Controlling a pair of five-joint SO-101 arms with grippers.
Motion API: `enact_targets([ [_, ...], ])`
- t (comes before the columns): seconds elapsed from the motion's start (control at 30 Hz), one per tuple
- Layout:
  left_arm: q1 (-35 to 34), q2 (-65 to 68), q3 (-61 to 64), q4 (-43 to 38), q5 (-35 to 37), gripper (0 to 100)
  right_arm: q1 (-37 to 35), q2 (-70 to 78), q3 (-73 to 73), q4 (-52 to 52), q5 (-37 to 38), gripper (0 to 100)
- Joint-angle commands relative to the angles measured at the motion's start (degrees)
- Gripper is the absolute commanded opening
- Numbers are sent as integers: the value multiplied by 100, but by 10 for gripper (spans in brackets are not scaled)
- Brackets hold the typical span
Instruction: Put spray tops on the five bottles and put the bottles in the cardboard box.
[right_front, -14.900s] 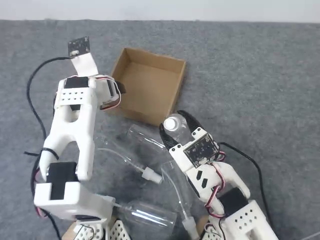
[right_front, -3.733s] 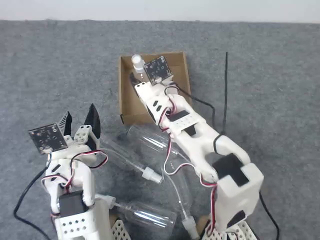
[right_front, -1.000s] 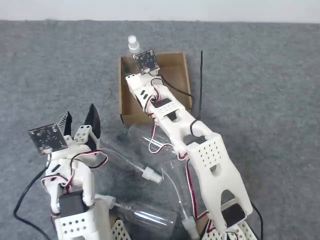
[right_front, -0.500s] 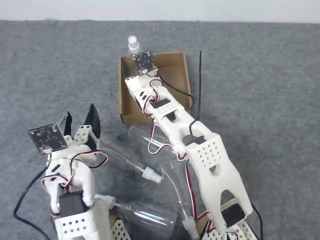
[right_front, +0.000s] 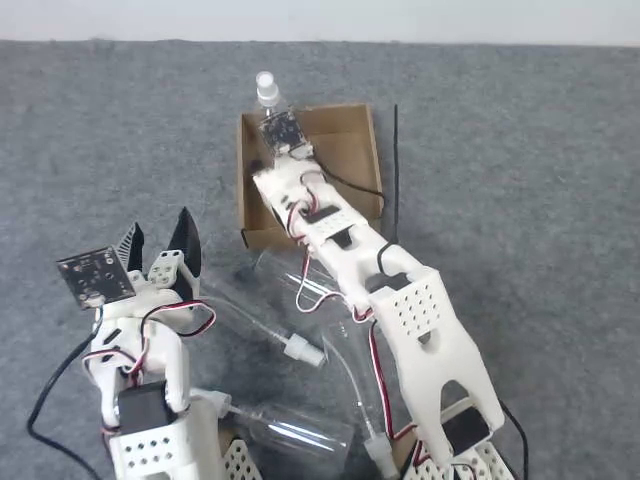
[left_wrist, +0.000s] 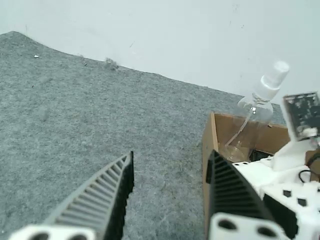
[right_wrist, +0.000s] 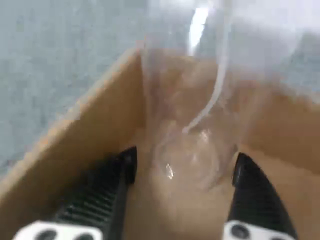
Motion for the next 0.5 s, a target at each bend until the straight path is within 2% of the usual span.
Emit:
enact_targets([
  [0.0,-44,-114,-84,-53,-18,224,-92,-936,273,57,35,251],
  [0.47,-44,-114,-84,-53,-18,224,-101,-1912,1424,66,70,250],
])
